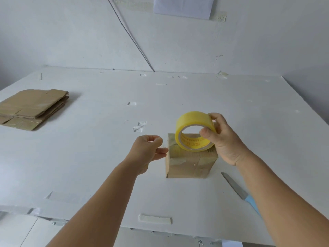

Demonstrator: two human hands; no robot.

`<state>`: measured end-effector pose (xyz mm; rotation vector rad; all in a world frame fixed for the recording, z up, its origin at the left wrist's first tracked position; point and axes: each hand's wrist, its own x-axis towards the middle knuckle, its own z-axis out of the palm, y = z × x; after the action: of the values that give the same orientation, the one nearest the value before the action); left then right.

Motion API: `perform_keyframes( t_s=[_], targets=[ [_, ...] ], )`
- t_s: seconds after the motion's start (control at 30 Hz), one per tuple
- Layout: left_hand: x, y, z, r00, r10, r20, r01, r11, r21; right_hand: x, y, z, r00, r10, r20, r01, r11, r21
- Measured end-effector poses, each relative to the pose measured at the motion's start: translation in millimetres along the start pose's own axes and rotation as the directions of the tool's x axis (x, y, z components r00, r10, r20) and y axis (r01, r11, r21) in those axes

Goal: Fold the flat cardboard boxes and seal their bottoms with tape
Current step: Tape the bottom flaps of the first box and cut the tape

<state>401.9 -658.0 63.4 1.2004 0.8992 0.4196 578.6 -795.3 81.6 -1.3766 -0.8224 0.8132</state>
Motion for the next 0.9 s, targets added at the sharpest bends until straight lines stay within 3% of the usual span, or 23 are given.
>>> perform_keyframes(
  t_s=[0.27,0.43,0.9],
  targets=[
    [3.0,-12.2,-7.5,0.999,-0.02,0.032,0.025,0.986,-0.166,-10.1,14.3,-6.7,1.0,0.024,0.012,-0.025,0.998,0.052],
    [5.1,-5.1,-7.8,0.998,0.028,0.049,-0.022,0.993,-0.116,-8.6,17.9,-7.0,0.993,-0.055,-0.106,0.072,0.984,0.162],
    [14.2,-23.6,-16.3,0.995,-0.062,0.079,0.068,0.995,-0.071,-7.2,15.0,-8.5,1.0,-0.029,0.009,0.028,0.994,0.108]
  ],
)
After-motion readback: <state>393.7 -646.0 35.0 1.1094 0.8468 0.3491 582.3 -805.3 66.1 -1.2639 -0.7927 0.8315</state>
